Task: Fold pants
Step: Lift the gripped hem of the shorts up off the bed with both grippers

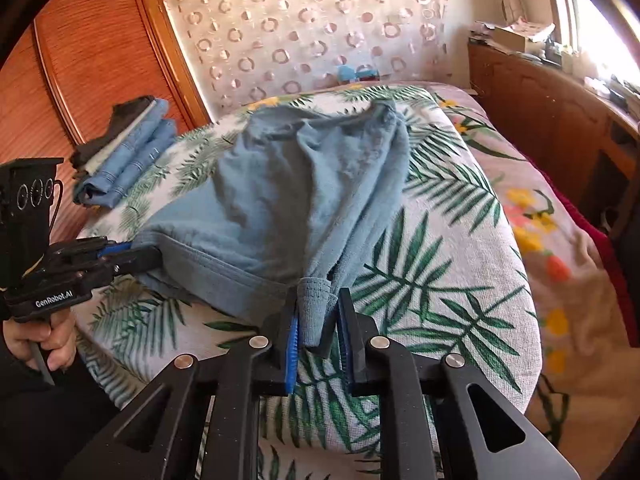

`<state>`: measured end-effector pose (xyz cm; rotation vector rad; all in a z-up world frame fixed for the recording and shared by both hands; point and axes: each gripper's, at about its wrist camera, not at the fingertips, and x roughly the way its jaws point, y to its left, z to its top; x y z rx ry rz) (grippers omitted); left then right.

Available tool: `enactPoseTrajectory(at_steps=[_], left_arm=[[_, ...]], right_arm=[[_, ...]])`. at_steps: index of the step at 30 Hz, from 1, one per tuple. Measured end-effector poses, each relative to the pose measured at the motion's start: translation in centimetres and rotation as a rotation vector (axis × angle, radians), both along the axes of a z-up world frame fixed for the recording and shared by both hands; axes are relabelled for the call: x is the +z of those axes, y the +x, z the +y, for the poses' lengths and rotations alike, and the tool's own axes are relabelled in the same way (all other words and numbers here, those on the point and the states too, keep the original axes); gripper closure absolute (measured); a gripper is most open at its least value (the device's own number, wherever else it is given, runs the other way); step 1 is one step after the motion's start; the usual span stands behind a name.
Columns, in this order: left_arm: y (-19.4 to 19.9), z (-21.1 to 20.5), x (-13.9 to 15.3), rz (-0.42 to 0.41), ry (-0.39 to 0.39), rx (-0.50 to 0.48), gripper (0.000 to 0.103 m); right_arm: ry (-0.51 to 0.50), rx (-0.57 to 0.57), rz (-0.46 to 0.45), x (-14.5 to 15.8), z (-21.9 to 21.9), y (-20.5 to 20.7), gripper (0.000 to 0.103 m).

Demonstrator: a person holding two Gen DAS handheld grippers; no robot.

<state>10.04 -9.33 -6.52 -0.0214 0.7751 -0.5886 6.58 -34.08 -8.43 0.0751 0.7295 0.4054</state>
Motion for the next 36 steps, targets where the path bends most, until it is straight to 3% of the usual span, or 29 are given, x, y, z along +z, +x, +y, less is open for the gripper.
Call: enactPoseTrajectory(at_steps=[4,11,23,28,31,36], left_arm=[[-0.4,1.1,3.3,-0.073,-0.032,0.011,0.091],[1.1,3.1,9.1,-0.183,-0.035,0.027,0.091],[0.1,6.2,19.3,-0.392,-0.05,0.08,0.091],[0.1,7.7,20.3,-0.428,-0.034,0.113,0.091],[1.4,8.6,18.8,-0.402,-0.016,0.139,0.091],[6.4,10.2,15.8,-0.353,0.018,0.198,0.091]], right_arm=[[0.015,0.025,-0.063,2.1,0.3,-0.7,0.087],[-0.008,0.063,-0.217,7.9,1.4,-1.6,0.087],[-0.044,0.125,-0.458,17.6,4.0,-4.3,0.087],[-0.047,0.157,-0.516,19.7,5.3,-5.5,0.087],[-0.05,0.176,-0.504,19.1,6.0,-4.9,0.087],[-0.056,0.181,-0.445,17.9,6.4,-0.1,0.087]])
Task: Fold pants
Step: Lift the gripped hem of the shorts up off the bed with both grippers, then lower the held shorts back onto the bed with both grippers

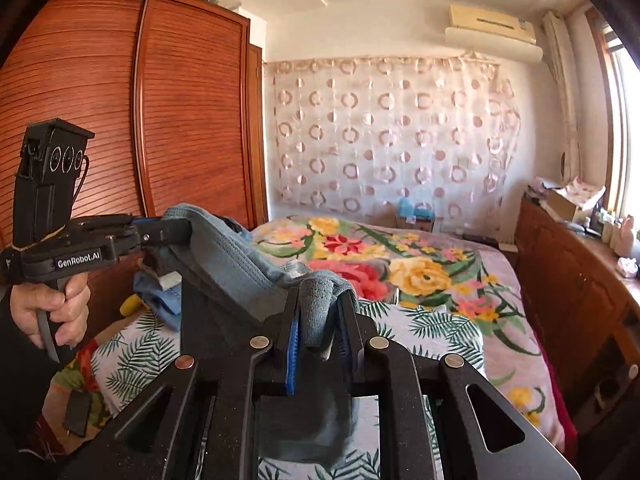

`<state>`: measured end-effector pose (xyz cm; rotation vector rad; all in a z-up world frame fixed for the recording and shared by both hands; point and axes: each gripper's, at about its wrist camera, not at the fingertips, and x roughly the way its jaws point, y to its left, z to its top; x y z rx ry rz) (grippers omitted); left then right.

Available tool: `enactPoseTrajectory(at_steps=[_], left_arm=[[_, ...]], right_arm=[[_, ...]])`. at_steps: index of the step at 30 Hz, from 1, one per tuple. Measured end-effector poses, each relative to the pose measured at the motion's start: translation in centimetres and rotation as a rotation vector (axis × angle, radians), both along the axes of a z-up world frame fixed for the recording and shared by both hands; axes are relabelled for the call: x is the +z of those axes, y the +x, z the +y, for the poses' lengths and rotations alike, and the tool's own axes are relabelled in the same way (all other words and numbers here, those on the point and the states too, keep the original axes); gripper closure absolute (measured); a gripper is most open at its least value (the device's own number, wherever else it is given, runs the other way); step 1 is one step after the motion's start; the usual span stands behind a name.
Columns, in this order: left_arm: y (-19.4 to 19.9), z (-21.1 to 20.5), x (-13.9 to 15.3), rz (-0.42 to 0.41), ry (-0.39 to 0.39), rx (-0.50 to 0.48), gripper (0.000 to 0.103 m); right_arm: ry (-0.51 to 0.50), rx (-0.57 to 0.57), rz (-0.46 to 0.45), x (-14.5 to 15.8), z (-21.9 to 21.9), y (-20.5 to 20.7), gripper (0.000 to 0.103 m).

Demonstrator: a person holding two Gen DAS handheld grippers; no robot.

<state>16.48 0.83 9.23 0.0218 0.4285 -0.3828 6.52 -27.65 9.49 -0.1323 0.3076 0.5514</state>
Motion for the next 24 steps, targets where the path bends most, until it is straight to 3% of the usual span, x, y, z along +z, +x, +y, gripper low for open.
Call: enactPoseTrajectory(at_steps=[4,7,11,14,17,24], left_arm=[[4.8,0.7,1.3,0.001,0.015,0.051,0.091],[5.6,0.9,3.8,-0.071,0.041,0.085,0.091],[4.6,1.2,4.6,-0.093,0.069,0.099,0.091],[3.8,1.0,2.0,-0.021,0.131,0.092,0.091],[1.9,1.0,-3.1,0.078,0.175,0.08,0.091],[-3.6,0.8,-11.2,0.231,0.156,0.047,0.091]], right_arm=[[-0.052,-0.029,-0.011,1.3,2.4,4.8,0.087],[-0.042,-0.051,-0.024,3.2,4.4,7.9,0.087],[-0.015,-0.058,-0.072,5.0,6.4,9.3,0.087],[-0.019,-0.024,-0.038,4.2,7.2,8.9,0.087],[-0.07,-0.01,0.058,-0.2,8.1,9.1,0.087],[-0.135,0.07,0.229,-8.2,9.6,5.2,0.087]])
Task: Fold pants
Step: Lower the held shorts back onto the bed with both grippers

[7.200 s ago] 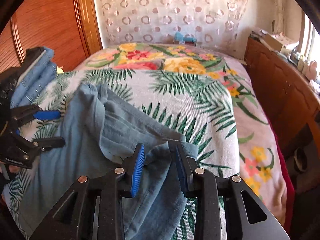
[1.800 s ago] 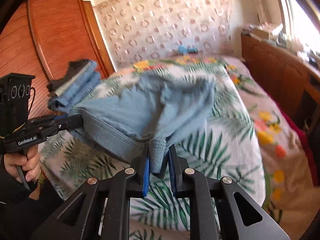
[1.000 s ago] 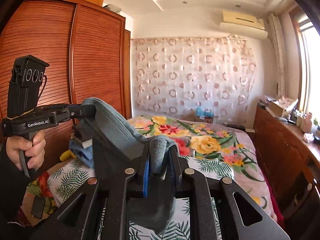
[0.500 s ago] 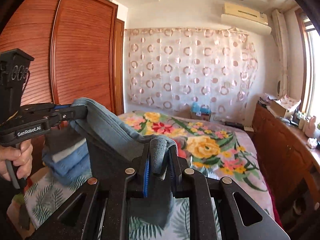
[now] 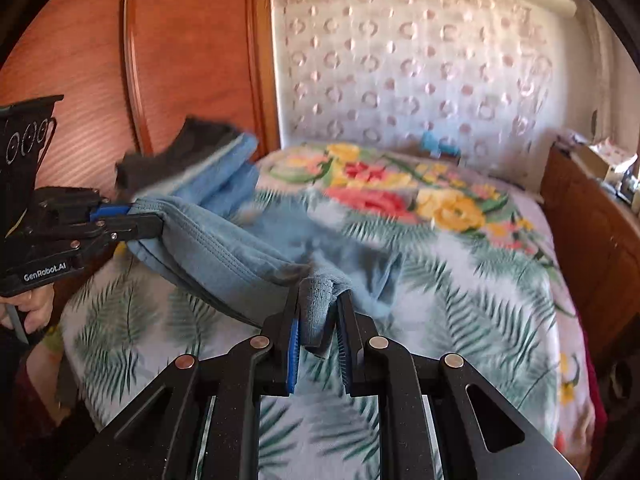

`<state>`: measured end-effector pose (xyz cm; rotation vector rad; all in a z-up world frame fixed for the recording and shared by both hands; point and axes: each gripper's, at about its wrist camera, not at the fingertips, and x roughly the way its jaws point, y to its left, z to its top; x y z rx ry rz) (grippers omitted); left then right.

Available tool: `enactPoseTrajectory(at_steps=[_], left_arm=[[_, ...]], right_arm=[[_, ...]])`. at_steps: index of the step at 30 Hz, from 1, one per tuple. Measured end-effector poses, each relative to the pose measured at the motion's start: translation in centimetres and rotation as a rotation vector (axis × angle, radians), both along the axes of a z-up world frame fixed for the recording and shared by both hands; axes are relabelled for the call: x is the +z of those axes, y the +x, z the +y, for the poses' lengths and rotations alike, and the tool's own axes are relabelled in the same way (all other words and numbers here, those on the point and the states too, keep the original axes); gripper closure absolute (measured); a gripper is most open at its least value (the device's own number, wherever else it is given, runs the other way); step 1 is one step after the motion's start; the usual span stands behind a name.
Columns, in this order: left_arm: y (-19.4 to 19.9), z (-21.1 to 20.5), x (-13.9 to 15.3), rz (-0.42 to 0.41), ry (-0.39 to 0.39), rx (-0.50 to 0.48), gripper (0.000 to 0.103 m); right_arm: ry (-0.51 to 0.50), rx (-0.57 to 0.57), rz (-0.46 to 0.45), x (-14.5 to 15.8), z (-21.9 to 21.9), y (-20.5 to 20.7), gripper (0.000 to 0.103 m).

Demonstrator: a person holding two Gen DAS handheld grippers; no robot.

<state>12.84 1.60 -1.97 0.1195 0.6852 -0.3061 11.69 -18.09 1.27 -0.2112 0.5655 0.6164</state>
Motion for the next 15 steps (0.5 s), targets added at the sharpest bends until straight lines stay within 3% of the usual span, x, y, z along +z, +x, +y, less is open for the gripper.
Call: enactPoseTrajectory(at_steps=[8,15], left_arm=[[-3.0,0.0,-2.4,0.053,-0.035,0.022,0.091],[-4.6,0.6,-3.8,0.09,-0.082,0.04,0.091]], right_arm=[[-0.036,0.028,0.101,-2.6,-0.8,-2.8,0.087],[-0.023,0.034,0.134,-3.9,-1.5,-1.2,0.087]])
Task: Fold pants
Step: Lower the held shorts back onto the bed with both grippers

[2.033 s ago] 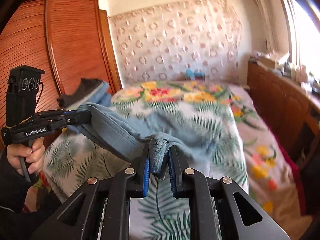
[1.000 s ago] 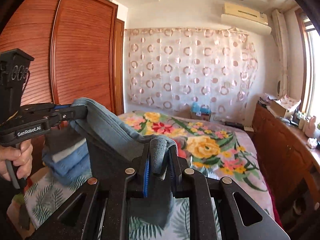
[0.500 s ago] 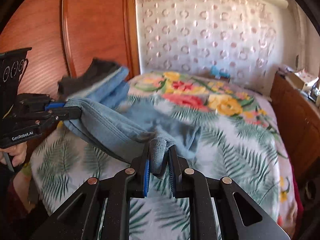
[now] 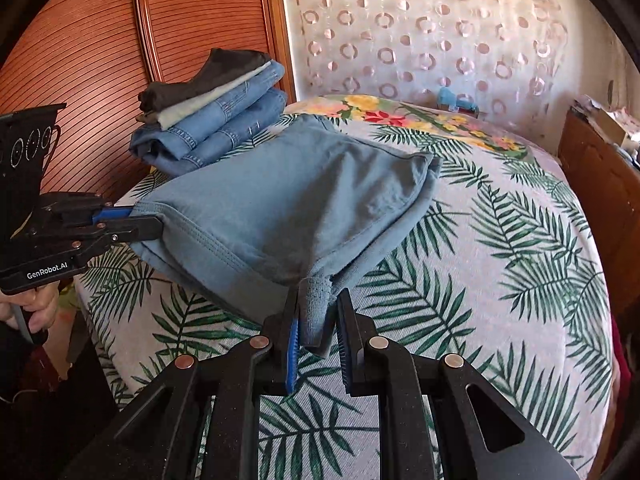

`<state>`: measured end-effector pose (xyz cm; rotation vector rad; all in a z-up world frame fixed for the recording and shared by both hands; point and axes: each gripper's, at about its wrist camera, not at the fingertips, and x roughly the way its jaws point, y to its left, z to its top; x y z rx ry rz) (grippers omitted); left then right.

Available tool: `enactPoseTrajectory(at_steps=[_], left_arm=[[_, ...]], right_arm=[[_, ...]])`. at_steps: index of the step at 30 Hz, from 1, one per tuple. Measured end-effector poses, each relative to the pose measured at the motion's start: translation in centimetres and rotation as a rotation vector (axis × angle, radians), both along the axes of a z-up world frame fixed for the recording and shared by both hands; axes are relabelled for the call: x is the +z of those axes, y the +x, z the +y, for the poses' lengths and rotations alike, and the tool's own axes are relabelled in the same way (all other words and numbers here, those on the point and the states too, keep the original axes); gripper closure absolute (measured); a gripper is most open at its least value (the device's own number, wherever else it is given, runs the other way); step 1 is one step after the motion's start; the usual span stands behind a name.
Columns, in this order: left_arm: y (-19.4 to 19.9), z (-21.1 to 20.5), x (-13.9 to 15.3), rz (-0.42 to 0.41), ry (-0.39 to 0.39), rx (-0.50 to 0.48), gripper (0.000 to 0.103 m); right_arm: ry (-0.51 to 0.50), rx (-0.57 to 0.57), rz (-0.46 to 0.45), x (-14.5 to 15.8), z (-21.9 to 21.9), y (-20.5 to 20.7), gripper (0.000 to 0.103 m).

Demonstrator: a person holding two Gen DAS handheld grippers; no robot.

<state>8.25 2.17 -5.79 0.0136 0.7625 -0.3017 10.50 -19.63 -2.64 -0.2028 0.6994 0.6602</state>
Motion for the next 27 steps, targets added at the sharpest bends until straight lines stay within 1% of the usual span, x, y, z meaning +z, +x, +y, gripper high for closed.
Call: enactPoseTrajectory(at_steps=[3,6,16,18,21,23,24,26,27], left_arm=[[-0.5,0.0,-0.4,0.011,-0.008,0.003,0.091],[-1.1,0.2,-0.5,0.02,-0.018,0.003,0.091],[-2.9,0.4,-0.6,0.035,-0.014,-0.003,0.091],[-2.9,0.5,-0.9,0.046,-0.018,-0.002,0.089],[-3.0,0.7,-1.2,0.06,-0.018,0.008,0.084],[-3.3,0.7,-1.0,0.049,-0.014,0.008,0.08],[-3.4,0.7,-0.9,0.041,-0.013,0.009,0.074],[-3.6,0.9,-0.6,0.026,-0.028,0.01,0.054],[-3.5,1.0,-0.4,0.018,-0.039,0.013,0.053]], right_arm=[[0.01,0.0,0.012,-1.2,-0.5,-0.4,0.087],[0.017,0.002,0.027,-1.7,-0.9,-0.6,0.087],[0.022,0.018,0.033,-1.9,-1.6,-2.9,0.087],[0.024,0.019,0.033,-2.0,-1.9,-3.4,0.087],[0.018,0.015,0.042,-2.4,-2.0,-3.6,0.087],[0.01,0.009,0.05,-2.9,-2.0,-3.7,0.087],[0.007,0.005,0.054,-3.1,-2.0,-3.6,0.087],[0.01,-0.003,0.064,-3.3,-2.2,-3.6,0.087],[0.014,-0.006,0.069,-3.3,-2.3,-3.6,0.087]])
